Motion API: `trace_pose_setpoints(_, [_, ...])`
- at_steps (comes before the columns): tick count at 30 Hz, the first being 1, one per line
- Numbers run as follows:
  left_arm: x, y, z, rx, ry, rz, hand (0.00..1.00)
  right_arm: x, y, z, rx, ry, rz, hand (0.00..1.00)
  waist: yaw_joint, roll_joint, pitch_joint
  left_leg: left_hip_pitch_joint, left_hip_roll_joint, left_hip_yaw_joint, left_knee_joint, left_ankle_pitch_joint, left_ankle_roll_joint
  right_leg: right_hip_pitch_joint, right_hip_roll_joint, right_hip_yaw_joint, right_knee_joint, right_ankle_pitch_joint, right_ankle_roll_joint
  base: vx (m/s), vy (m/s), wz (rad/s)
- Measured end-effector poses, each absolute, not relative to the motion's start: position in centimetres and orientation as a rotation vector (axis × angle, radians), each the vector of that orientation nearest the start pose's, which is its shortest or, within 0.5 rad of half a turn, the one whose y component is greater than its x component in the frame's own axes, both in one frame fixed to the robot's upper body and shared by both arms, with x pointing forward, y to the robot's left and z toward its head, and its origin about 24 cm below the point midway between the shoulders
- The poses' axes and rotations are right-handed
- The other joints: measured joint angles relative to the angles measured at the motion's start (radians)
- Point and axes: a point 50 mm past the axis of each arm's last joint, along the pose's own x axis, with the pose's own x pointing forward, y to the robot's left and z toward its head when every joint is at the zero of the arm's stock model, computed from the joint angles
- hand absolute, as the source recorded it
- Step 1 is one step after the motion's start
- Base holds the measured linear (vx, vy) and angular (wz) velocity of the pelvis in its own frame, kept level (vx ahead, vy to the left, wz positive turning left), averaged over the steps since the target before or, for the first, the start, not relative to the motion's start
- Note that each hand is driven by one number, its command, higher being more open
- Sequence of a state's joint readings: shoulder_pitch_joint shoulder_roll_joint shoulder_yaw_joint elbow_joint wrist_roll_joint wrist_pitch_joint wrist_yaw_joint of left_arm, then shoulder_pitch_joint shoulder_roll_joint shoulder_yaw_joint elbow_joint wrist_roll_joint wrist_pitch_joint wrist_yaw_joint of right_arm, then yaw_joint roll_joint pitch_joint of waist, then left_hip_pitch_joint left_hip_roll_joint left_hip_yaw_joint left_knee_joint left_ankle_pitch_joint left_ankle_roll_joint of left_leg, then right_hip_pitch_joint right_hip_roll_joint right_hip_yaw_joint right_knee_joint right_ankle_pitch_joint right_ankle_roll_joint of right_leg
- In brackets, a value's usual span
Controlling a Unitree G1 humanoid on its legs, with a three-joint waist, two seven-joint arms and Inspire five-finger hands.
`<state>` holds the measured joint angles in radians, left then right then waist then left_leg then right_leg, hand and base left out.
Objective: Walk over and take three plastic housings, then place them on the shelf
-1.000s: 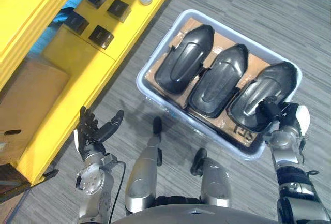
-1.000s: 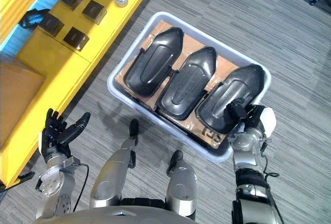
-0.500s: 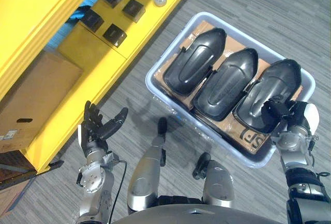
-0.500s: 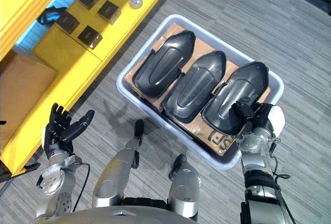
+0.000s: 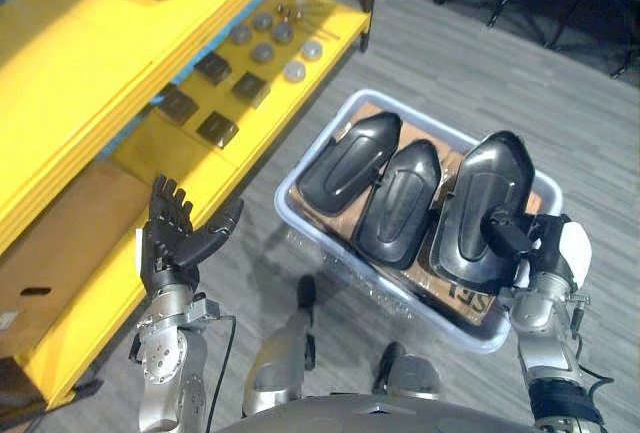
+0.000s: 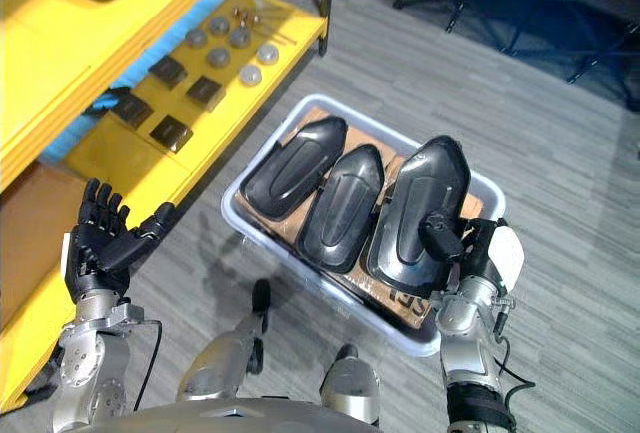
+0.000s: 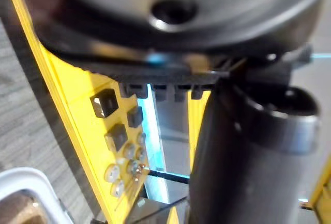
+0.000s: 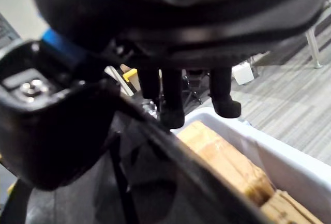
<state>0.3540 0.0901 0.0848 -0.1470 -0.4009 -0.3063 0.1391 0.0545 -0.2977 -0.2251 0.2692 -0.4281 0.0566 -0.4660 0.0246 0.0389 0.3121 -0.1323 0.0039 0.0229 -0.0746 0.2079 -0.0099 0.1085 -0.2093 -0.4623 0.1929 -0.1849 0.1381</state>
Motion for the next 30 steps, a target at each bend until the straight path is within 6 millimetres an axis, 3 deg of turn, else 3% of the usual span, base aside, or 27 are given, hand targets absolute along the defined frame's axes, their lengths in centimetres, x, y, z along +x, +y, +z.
trace_pose_setpoints(8, [17.8, 20.6, 4.2, -0.385, -0.153, 0.226, 1.0, 21.3, -29.6, 1.3, -0.818, 0.198, -0.704, 0.0, 0.0, -0.001, -0.061, 0.032, 0.001, 0.015, -0.01, -0.003, 0.004, 0.038, 0.005, 0.005, -0.039, 0.027, 0.001, -0.02, -0.001, -0.04])
trace_pose_setpoints(13, [18.5, 17.8, 3.5, -0.519, -0.028, -0.043, 1.0, 22.3, -29.0, 2.2, -0.859, 0.126, -0.711, 0.0, 0.0, 0.008, -0.103, 0.039, 0.001, 0.022, -0.013, -0.005, 0.007, 0.046, 0.004, 0.005, -0.039, 0.03, 0.001, -0.03, -0.009, 0.0])
trace_pose_setpoints(18, [19.7, 14.1, 2.9, -0.518, 0.134, -0.348, 1.0, 24.8, -27.2, 5.0, -0.949, -0.107, -0.607, 0.0, 0.0, 0.021, -0.129, 0.056, 0.008, 0.048, -0.014, -0.003, 0.009, 0.05, 0.005, 0.029, -0.04, 0.038, 0.002, -0.04, -0.009, -0.11])
trace_pose_setpoints(23, [21.2, 13.6, 2.7, -0.48, 0.196, -0.449, 1.0, 26.1, -25.0, 7.5, -0.922, -0.324, -0.526, 0.0, -0.002, 0.032, -0.144, 0.072, 0.012, 0.073, -0.014, 0.0, 0.008, 0.05, 0.004, 0.056, -0.04, 0.046, 0.002, -0.03, -0.006, -0.15])
trace_pose_setpoints(30, [22.1, 13.1, 2.4, -0.467, 0.248, -0.513, 1.0, 26.9, -22.9, 8.9, -0.917, -0.482, -0.43, 0.0, -0.015, 0.046, -0.162, 0.075, 0.014, 0.094, -0.014, 0.003, 0.012, 0.049, 0.005, 0.081, -0.066, 0.072, 0.005, -0.04, 0.005, -0.11])
